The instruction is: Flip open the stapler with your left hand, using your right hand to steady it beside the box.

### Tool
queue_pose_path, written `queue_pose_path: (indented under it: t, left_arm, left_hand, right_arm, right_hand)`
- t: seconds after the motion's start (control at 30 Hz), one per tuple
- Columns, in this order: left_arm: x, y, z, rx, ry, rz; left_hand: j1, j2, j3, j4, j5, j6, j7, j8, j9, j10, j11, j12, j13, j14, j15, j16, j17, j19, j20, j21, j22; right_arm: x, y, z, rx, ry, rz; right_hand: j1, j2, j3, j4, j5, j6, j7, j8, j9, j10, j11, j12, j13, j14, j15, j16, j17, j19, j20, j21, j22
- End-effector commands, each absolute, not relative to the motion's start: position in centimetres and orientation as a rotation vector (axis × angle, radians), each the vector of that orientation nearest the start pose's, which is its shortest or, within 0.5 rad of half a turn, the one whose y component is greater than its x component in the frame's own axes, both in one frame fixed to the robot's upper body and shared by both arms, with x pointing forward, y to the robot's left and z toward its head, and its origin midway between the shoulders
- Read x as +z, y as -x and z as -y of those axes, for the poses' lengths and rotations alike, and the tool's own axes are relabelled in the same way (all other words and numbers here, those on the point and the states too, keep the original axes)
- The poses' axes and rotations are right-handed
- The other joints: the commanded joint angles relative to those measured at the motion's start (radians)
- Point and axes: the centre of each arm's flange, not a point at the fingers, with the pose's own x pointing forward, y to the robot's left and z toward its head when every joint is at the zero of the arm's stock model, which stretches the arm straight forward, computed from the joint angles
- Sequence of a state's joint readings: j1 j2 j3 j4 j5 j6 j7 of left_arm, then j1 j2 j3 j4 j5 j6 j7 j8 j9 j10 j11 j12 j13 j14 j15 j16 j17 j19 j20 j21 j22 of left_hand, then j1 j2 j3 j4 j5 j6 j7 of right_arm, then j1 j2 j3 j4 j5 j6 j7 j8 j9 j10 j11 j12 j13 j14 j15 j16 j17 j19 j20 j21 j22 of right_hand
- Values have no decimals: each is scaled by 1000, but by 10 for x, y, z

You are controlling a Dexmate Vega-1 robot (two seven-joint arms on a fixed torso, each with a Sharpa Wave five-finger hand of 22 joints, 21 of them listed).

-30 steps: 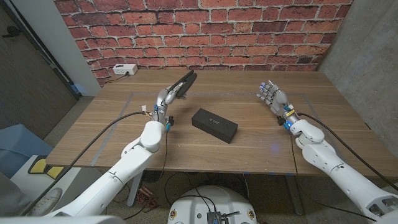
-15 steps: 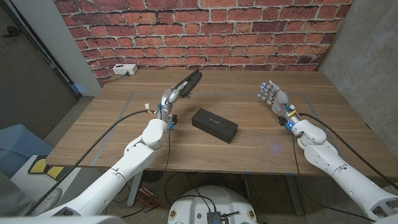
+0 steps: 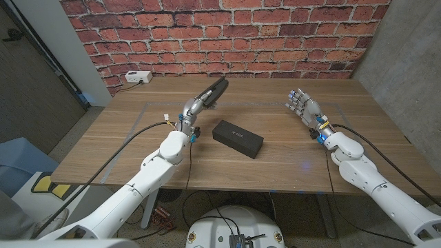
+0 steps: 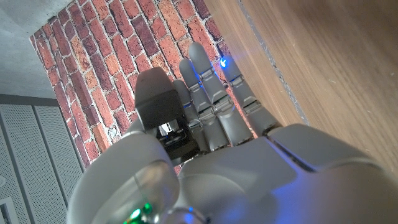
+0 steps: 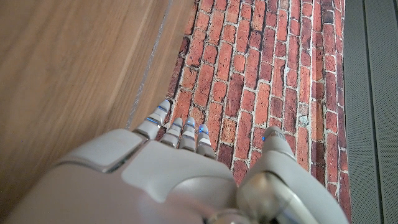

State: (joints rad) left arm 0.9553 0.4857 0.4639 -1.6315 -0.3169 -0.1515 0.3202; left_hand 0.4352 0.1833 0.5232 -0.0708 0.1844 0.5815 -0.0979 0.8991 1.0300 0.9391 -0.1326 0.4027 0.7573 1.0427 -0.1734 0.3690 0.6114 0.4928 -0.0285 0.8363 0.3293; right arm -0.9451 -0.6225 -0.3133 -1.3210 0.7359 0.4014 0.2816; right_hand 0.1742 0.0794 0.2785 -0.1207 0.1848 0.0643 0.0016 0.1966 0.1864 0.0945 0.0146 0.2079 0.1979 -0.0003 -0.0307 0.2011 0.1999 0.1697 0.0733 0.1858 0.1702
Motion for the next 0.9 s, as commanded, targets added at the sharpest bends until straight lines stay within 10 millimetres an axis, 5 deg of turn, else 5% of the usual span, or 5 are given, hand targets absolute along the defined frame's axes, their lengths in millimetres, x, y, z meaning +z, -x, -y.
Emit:
queue_pose_path:
  t: [0.03,0.9]
  left_arm:
    - [-26,-602,-188,-174,-112,639]
    - [-15,-602,-185,-311,114,627]
  left_hand:
    - [-6,8,218,215,6,22,-26,11,8,-4,0,-7,2,-4,-44,-4,4,-9,1,13,-3]
    - [-17,12,231,208,5,30,-13,34,12,26,2,1,18,26,-39,5,12,-9,4,40,-18]
  right_arm:
    - [-48,-618,328,378,40,640]
    - [-41,-612,321,395,88,684]
  right_hand:
    - [15,1,-1,-7,-1,4,1,5,3,8,0,5,3,-2,-8,6,2,-1,3,3,1]
    - [50,6,13,-25,-2,4,-1,4,3,7,-6,2,4,-7,-11,3,-1,-6,4,1,0]
